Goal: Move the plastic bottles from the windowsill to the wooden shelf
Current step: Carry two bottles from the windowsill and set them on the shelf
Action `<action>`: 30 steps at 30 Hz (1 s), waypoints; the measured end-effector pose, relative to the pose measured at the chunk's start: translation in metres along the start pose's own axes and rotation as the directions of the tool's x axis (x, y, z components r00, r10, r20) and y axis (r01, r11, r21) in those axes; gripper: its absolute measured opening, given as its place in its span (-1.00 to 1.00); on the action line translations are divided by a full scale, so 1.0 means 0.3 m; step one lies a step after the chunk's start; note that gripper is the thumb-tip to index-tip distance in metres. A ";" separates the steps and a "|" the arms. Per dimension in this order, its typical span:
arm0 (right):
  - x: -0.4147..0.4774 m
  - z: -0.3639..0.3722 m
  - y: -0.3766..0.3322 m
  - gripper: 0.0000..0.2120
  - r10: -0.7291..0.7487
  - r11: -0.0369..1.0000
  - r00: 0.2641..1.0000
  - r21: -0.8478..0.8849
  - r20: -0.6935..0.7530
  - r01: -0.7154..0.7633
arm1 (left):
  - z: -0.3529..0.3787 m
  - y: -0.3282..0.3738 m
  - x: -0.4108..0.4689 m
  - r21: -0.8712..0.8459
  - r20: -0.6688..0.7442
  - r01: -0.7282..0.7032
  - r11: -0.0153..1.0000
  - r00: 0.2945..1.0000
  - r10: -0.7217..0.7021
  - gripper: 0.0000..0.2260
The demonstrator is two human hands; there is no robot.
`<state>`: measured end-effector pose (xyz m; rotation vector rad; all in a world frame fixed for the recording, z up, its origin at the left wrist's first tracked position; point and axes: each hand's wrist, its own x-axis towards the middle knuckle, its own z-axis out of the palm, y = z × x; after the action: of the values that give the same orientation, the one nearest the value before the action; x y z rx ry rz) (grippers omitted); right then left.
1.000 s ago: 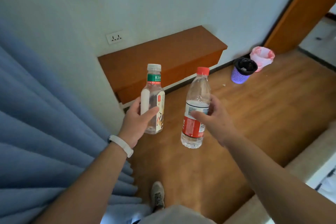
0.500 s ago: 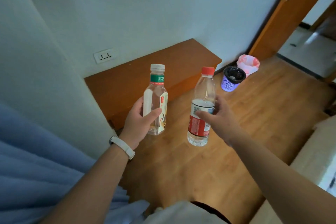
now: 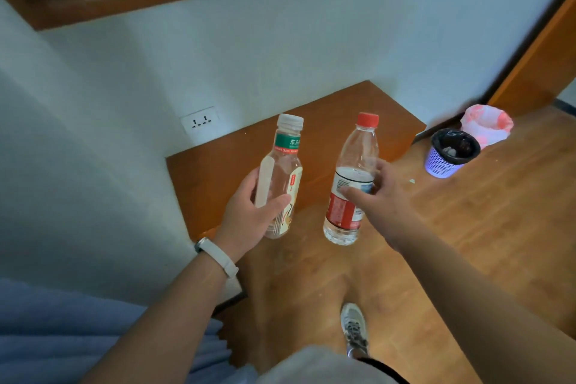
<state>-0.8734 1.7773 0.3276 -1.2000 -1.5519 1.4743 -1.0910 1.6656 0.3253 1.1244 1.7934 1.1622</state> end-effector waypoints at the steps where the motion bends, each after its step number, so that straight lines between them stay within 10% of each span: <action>1: 0.046 -0.015 -0.007 -0.43 0.001 1.000 1.000 0.012 0.013 -0.001 | 0.015 0.016 0.036 0.009 -0.012 0.010 1.000 1.000 -0.010 -0.51; 30: 0.939 -0.174 -0.017 -0.46 0.091 0.973 0.956 -0.228 0.278 -0.026 | 0.247 0.075 0.787 -0.191 -0.234 0.271 0.943 0.921 -0.312 -0.51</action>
<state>-0.9244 2.0583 0.3059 -1.2055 -1.9350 1.6025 -1.1059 1.9121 0.2968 0.6060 1.9490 1.2852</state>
